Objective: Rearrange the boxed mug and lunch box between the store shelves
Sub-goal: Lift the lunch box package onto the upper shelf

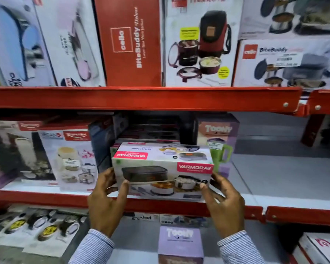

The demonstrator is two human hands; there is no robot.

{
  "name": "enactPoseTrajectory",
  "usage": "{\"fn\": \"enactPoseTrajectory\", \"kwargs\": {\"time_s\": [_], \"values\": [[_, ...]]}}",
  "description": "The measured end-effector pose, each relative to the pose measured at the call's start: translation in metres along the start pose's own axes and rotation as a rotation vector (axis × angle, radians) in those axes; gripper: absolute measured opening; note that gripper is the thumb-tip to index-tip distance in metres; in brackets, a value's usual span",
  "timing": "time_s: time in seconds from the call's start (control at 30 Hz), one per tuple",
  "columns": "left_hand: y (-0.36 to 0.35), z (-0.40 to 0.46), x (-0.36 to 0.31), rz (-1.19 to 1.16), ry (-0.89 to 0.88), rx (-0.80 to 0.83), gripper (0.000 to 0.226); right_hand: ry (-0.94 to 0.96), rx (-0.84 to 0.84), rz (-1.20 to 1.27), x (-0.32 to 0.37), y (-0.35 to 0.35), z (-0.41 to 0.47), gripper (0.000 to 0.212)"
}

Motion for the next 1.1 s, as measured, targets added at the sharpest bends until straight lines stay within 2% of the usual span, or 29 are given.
{"fn": "enactPoseTrajectory", "kwargs": {"time_s": [0.2, 0.4, 0.6, 0.73, 0.8, 0.9, 0.93, 1.0, 1.07, 1.1], "values": [[0.027, 0.016, 0.033, 0.106, 0.037, 0.028, 0.037, -0.021, 0.096, -0.005, -0.006, -0.060, -0.003, 0.044], [0.030, 0.019, 0.045, 0.256, 0.024, 0.045, 0.037, -0.032, 0.120, -0.070, -0.010, -0.075, -0.006, 0.043], [0.027, 0.027, 0.058, 0.304, 0.024, 0.072, 0.042, -0.004, 0.115, -0.101, -0.013, -0.075, -0.008, 0.048], [0.030, 0.024, 0.060, 0.287, 0.013, 0.070, 0.044, -0.027, 0.141, -0.102, -0.016, -0.069, -0.010, 0.040], [0.039, 0.018, 0.058, 0.266, -0.025, 0.012, 0.043, 0.003, 0.097, -0.133, -0.017, -0.053, -0.012, 0.044], [0.044, -0.018, 0.066, 0.180, -0.026, -0.040, 0.034, 0.026, -0.036, -0.147, -0.031, -0.007, -0.028, 0.028], [0.038, -0.037, 0.075, 0.145, 0.022, 0.001, 0.034, 0.013, -0.101, -0.158, -0.042, 0.012, -0.038, 0.024], [0.012, -0.079, 0.098, 0.094, 0.164, 0.196, 0.042, -0.041, -0.198, -0.253, -0.072, 0.044, -0.059, 0.032], [-0.025, -0.120, 0.124, 0.125, 0.314, 0.458, 0.052, -0.144, -0.156, -0.376, -0.111, 0.055, -0.078, 0.047], [-0.043, -0.139, 0.137, 0.142, 0.406, 0.584, 0.059, -0.217, -0.063, -0.397, -0.131, 0.053, -0.087, 0.050]]}}
Point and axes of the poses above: each hand's wrist, its own z-axis towards the middle knuckle, its own y-axis out of the back of the hand, x = y × z, the point moved 7 cm from there along z, towards the middle knuckle, and after that the axes turned 3 degrees about -z, right-handed, at the moved point
